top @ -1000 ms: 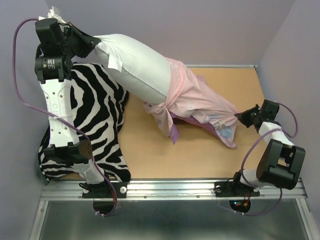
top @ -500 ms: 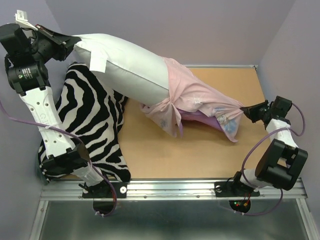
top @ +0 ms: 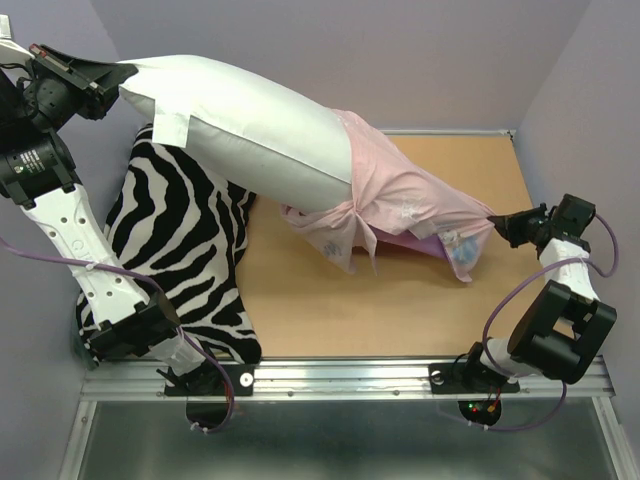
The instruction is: Remove the pillowcase from the pillow
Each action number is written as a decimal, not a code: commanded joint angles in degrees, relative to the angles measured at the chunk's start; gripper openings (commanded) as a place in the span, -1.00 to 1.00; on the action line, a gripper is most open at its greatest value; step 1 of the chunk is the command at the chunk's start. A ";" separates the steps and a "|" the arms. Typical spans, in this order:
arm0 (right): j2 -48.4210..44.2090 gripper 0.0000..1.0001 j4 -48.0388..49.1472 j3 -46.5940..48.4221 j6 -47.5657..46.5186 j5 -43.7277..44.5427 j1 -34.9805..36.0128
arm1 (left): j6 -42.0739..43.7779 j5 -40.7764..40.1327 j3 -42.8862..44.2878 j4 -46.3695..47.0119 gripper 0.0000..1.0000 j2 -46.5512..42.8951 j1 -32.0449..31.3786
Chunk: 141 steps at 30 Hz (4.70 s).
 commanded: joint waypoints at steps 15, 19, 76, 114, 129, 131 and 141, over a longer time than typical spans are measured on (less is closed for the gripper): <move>2.92 -0.99 0.74 3.98 -2.31 26.29 -9.61 | -6.29 -14.68 2.92 30.53 -1.00 2.30 9.89; 2.92 -0.99 0.66 3.98 -2.57 26.73 -9.69 | -7.52 -13.80 3.01 32.03 -1.00 3.00 10.16; -6.57 -0.99 1.80 26.75 -11.98 15.22 15.53 | 27.01 -36.12 -16.33 15.17 -1.00 12.30 -43.63; -2.52 -0.99 4.70 5.13 -15.58 32.18 50.42 | -10.78 -65.22 -76.00 59.17 0.97 -0.43 -86.35; -3.31 -0.99 2.15 7.49 -16.63 34.55 51.83 | -10.44 -65.92 -71.79 68.07 0.10 11.26 -87.41; -3.58 -0.99 1.54 8.11 -17.34 35.52 51.92 | -9.73 -66.09 -71.08 66.67 -0.59 11.44 -86.97; -3.85 -0.87 -5.49 14.26 -24.19 49.50 47.97 | 6.43 -80.50 -67.21 33.20 -1.00 -2.60 -83.19</move>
